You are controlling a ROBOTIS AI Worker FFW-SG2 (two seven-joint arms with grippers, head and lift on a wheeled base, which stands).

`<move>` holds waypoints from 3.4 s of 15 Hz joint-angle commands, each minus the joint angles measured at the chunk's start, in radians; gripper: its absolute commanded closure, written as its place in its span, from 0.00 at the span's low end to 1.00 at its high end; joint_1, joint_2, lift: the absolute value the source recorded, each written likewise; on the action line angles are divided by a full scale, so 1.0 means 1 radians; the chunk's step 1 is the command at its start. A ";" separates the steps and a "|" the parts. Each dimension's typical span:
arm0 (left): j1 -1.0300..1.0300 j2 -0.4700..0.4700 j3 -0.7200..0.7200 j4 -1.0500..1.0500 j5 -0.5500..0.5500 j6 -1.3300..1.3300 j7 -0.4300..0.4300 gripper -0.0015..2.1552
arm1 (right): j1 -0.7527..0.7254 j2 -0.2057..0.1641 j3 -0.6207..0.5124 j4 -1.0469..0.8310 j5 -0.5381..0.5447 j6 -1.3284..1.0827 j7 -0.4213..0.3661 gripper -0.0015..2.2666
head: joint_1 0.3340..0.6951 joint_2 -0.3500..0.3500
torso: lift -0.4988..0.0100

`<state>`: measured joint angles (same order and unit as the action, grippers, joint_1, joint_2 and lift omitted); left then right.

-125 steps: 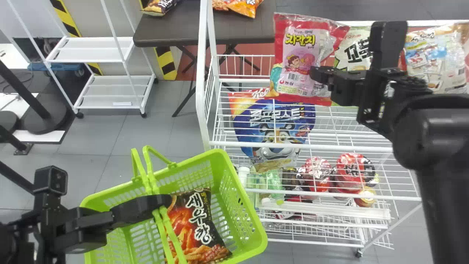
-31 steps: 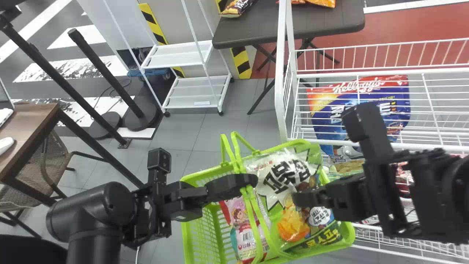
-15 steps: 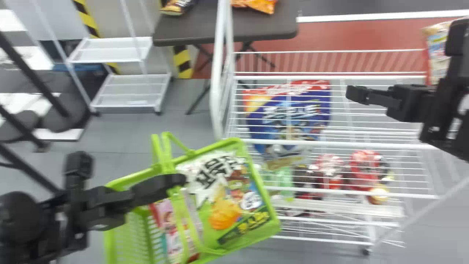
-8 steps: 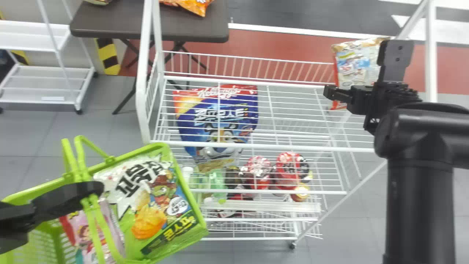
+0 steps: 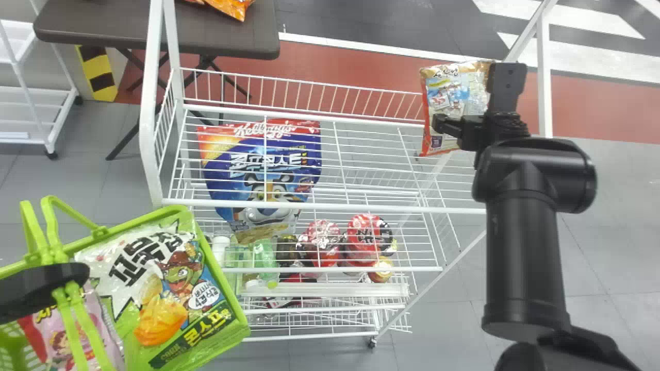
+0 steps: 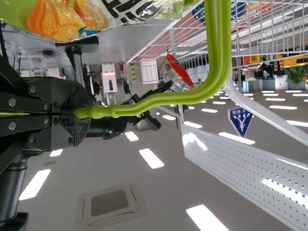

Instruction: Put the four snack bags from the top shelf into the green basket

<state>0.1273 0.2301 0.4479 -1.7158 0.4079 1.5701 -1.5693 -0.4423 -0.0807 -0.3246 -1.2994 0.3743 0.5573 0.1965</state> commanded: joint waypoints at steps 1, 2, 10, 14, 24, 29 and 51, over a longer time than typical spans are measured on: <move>0.000 0.000 0.002 0.008 0.000 0.001 -0.011 1.00 | -0.065 -0.001 -0.013 0.138 0.012 -0.082 -0.009 0.03 | 1.00 0.13 | 0.98; 0.003 0.000 0.006 0.012 0.000 0.001 -0.011 1.00 | -0.099 -0.001 -0.021 0.195 0.021 -0.079 -0.016 0.03 | 1.00 0.14 | 0.98; 0.009 0.000 0.026 0.019 0.000 0.001 -0.011 1.00 | -0.069 0.015 -0.041 0.138 -0.031 -0.015 -0.029 0.99 | 1.00 0.16 | 0.98; 0.009 0.002 0.028 0.021 0.002 0.001 -0.011 1.00 | -0.023 0.016 -0.044 0.034 -0.097 0.028 -0.031 0.99 | 1.00 0.16 | 0.98; 0.005 0.002 0.031 0.030 0.002 0.001 -0.011 1.00 | 0.269 0.044 0.061 -0.597 -0.466 0.341 -0.020 0.99 | 1.00 0.24 | 0.98; -0.012 -0.002 0.029 0.038 -0.003 0.001 -0.011 1.00 | 0.385 0.052 0.216 -0.903 -0.629 0.669 -0.028 0.99 | 1.00 0.42 | 0.98; -0.043 -0.003 0.008 0.030 0.037 0.001 -0.011 1.00 | 0.293 0.082 0.723 -0.778 -0.985 1.015 -0.152 0.99 | 1.00 1.00 | 0.98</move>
<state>0.0813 0.2271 0.4606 -1.6835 0.4425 1.5701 -1.5693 -0.1473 0.0000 0.3976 -2.0787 -0.5969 1.5702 0.0471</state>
